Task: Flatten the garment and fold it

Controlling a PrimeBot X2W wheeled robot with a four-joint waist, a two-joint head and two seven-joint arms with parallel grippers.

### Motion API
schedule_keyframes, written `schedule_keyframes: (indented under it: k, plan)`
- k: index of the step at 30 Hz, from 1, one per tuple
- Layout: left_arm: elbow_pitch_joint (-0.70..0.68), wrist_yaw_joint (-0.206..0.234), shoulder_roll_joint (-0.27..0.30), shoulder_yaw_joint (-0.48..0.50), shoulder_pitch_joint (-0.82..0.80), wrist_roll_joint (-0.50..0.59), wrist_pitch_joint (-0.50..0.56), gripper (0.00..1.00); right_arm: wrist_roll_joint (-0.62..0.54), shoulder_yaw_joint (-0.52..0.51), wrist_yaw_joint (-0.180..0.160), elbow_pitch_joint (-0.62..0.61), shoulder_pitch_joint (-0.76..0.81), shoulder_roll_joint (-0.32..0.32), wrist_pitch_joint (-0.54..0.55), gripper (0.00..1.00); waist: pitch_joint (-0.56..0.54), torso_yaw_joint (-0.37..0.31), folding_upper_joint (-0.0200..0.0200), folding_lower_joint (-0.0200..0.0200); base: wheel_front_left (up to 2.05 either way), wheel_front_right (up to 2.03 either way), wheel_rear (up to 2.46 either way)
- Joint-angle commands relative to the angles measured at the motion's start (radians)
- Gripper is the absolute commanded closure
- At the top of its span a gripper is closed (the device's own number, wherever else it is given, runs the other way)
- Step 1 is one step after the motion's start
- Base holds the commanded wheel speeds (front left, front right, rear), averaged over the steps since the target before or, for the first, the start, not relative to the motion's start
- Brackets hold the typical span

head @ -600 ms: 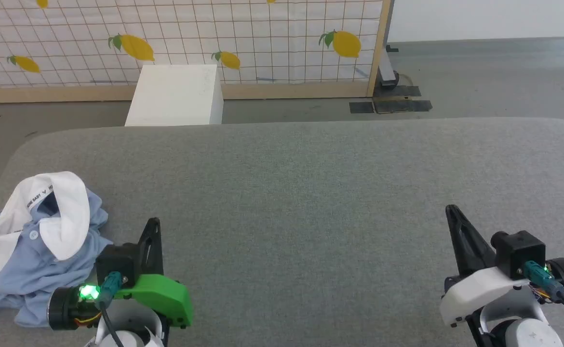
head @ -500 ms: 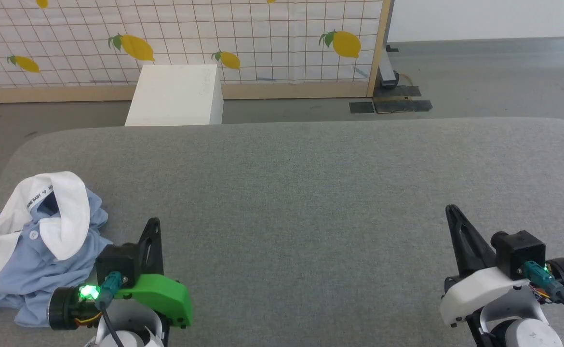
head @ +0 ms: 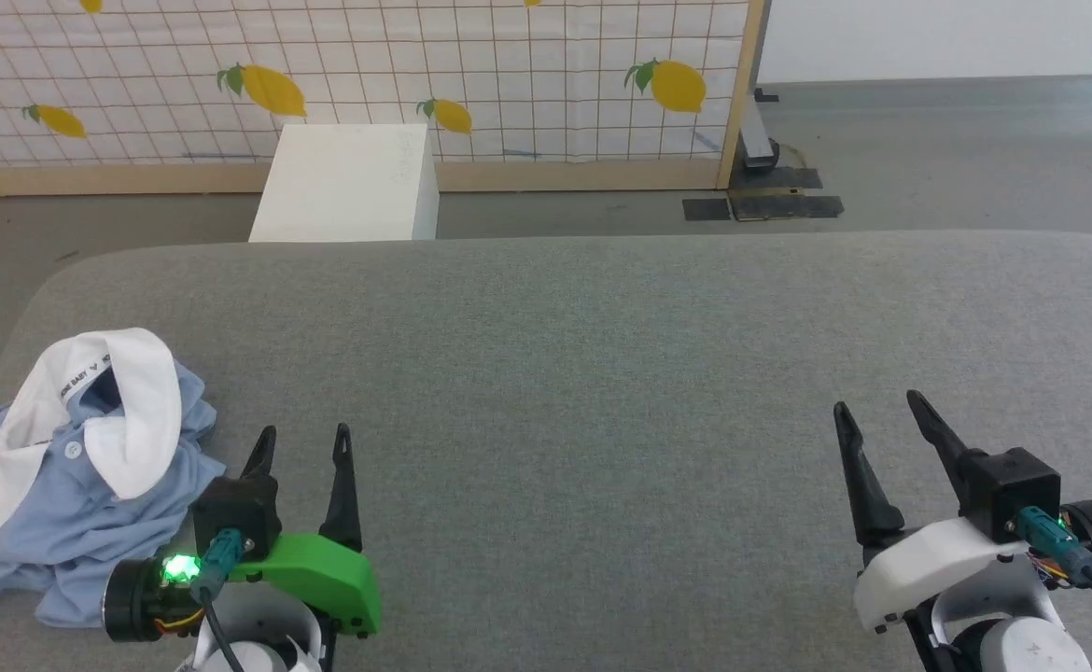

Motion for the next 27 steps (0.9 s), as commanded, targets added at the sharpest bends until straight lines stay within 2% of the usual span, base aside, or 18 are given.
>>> schedule_keyframes:
  k: [1, 27]
  plan:
    - [0.006, 0.013, 0.002, -0.003, -0.009, -0.009, -0.011, 0.00, 0.006, -0.003, 0.001, 0.003, -0.001, 0.000, -0.009, 0.00, 0.000, 0.007, -0.0001, 0.0000, 0.00, 0.00, 0.00]
    - [0.027, 0.073, 0.020, -0.008, -0.004, -0.053, -0.065, 0.00, 0.033, 0.009, 0.002, 0.025, -0.005, 0.000, -0.046, 0.00, -0.005, 0.173, -0.0001, 0.0000, 0.00, 0.00, 0.00]
